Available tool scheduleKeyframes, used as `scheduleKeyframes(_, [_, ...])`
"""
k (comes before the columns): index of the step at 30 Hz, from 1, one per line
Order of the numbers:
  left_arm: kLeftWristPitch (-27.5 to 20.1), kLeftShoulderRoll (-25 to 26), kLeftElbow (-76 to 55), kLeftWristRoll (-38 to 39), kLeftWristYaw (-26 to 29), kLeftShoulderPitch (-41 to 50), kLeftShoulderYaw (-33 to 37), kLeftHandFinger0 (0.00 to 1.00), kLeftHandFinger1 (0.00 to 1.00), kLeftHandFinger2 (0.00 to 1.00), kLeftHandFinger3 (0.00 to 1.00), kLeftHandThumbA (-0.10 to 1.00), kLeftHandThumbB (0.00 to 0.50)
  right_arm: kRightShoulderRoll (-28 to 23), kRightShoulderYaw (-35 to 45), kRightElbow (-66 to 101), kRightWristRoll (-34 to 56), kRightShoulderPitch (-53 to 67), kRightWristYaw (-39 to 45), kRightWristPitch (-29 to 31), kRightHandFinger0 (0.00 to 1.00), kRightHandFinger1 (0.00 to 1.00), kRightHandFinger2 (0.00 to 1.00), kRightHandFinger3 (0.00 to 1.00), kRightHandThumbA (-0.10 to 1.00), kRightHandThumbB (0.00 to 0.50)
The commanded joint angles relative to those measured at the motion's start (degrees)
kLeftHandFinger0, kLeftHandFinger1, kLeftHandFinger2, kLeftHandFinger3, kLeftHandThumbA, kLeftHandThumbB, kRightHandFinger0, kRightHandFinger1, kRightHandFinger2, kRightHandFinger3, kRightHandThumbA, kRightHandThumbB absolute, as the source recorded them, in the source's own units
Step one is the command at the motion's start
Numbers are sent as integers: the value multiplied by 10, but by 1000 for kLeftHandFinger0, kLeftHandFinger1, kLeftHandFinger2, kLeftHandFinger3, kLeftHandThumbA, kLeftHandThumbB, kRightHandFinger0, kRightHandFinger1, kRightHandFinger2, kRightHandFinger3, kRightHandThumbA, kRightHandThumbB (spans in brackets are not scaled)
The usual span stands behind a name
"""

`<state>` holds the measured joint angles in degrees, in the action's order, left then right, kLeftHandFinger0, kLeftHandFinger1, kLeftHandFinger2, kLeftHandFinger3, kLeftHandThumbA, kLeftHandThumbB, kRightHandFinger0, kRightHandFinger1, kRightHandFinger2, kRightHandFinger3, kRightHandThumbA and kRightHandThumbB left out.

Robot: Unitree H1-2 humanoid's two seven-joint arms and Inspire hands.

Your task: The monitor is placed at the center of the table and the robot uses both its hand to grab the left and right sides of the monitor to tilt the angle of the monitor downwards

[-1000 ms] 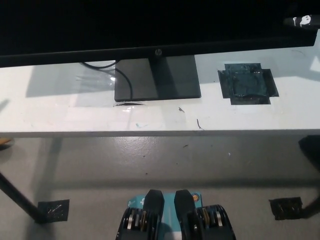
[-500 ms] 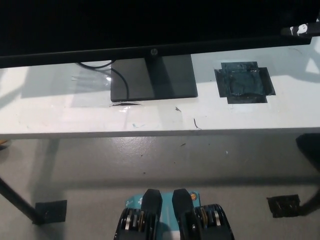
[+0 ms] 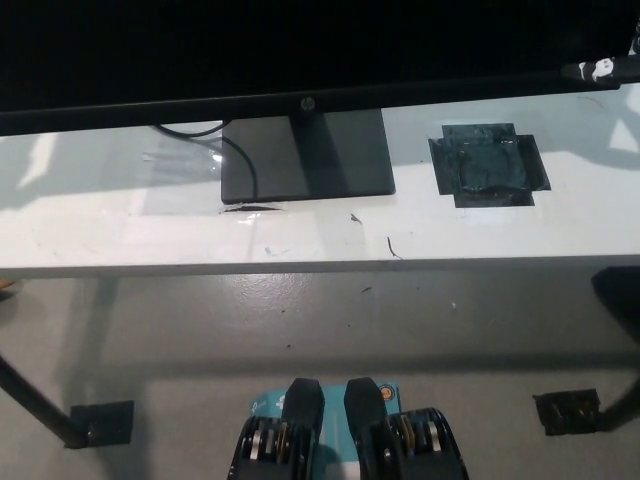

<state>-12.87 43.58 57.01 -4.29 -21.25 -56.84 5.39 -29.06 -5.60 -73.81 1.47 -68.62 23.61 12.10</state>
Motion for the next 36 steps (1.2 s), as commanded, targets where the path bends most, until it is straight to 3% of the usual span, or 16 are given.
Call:
scheduleKeyframes(1, [-31,8,44,-13,-14,-58,7,1000,1000,1000,1000,1000,458,-3,-1,16,-8,-22,27,-3,1000,1000,1000,1000,1000,500])
scheduleKeyframes(5, [-23,-3,78,-7,-28,-77,9,1000,1000,1000,1000,1000,463,-3,0,14,-11,-24,26,-8,1000,1000,1000,1000,1000,500])
scheduleKeyframes(7, [-41,-11,109,-17,-23,-90,17,1000,1000,1000,1000,1000,498,-5,0,17,-14,-23,26,-5,1000,1000,1000,1000,1000,500])
scheduleKeyframes(12, [-57,-16,142,-46,-4,-104,45,1000,1000,1000,1000,1000,500,-10,-3,12,-19,-22,27,16,1000,1000,1000,1000,983,495])
scheduleKeyframes(16, [-60,-19,142,-49,-3,-99,54,1000,1000,1000,1000,1000,444,-9,1,7,-14,-24,41,14,1000,1000,1000,1000,893,452])
scheduleKeyframes(19, [-70,-16,142,-53,-10,-92,60,1000,1000,1000,1000,993,496,-7,-8,7,-25,-26,44,18,1000,1000,1000,1000,873,444])
scheduleKeyframes(23, [-61,-16,157,-63,-7,-85,73,1000,1000,1000,1000,884,500,0,-22,5,-42,-33,40,19,1000,1000,1000,1000,791,420])
scheduleKeyframes(25, [-54,-17,156,-65,-6,-82,79,1000,1000,1000,1000,828,493,3,-27,2,-46,-40,38,14,1000,1000,1000,1000,772,454])
scheduleKeyframes(29, [-58,-11,150,-96,-1,-86,113,1000,1000,1000,1000,795,500,6,-36,-4,-55,-49,32,19,1000,1000,1000,1000,753,455])
scheduleKeyframes(31, [-63,-11,151,-103,7,-90,124,1000,1000,1000,1000,727,500,5,-37,-5,-57,-51,33,17,1000,1000,1000,1000,741,448])
scheduleKeyframes(36, [-107,4,144,-188,92,-101,204,1000,1000,1000,1000,772,500,4,-51,-4,-77,-58,13,22,1000,1000,1000,1000,757,460])
